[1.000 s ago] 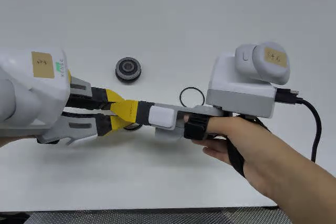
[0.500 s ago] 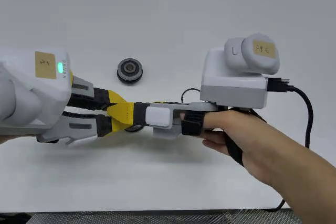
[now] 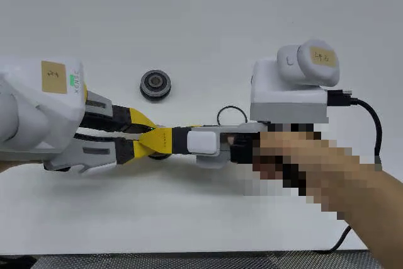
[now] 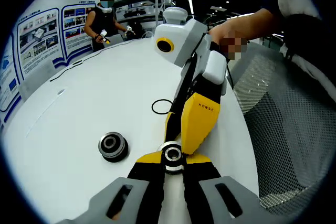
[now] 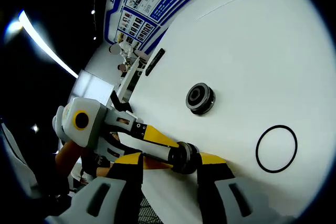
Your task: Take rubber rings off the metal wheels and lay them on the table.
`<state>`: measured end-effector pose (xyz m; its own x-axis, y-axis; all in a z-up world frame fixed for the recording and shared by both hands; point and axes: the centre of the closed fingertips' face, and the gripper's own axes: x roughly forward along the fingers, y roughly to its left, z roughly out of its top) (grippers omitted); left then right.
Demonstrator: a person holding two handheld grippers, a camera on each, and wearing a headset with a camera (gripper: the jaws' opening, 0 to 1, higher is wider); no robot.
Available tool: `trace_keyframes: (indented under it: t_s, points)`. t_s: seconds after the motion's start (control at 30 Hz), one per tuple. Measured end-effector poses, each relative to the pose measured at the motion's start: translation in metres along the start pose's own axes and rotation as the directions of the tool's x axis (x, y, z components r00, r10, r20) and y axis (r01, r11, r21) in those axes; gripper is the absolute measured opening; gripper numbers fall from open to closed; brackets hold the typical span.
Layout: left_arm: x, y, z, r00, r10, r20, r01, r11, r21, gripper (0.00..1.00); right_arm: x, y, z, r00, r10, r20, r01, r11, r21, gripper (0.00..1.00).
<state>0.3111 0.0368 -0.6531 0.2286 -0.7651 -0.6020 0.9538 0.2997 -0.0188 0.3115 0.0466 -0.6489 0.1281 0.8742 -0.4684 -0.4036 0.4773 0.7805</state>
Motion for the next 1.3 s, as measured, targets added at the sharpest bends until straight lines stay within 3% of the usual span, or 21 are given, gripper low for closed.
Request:
trace_keyframes:
  t_s: [0.6, 0.77, 1.0, 1.17, 1.3]
  points:
    - [0.000, 0.001, 0.001, 1.0000, 0.001, -0.001, -0.001, 1.000, -0.001, 0.12, -0.005, 0.001, -0.010, 0.9997, 0.024, -0.007, -0.023, 0.999, 0.037, 0.38]
    - [0.000, 0.001, 0.001, 1.0000, 0.001, -0.002, -0.001, 1.000, -0.001, 0.12, -0.008, 0.001, -0.008, 0.9984, 0.041, 0.038, -0.044, 0.995, 0.092, 0.37]
    - [0.000, 0.001, 0.000, 1.0000, 0.000, -0.001, 0.000, 1.000, -0.002, 0.12, -0.013, -0.002, -0.004, 0.9974, 0.042, 0.058, -0.048, 0.994, 0.098, 0.31]
    - [0.000, 0.001, 0.000, 1.0000, 0.001, -0.002, -0.001, 1.000, -0.003, 0.12, -0.013, -0.004, -0.003, 0.9975, 0.034, 0.062, -0.041, 0.994, 0.103, 0.29]
    - [0.000, 0.001, 0.000, 1.0000, 0.001, -0.002, -0.001, 1.000, -0.003, 0.12, -0.012, -0.013, -0.004, 0.9983, -0.007, 0.057, 0.001, 0.995, 0.098, 0.19]
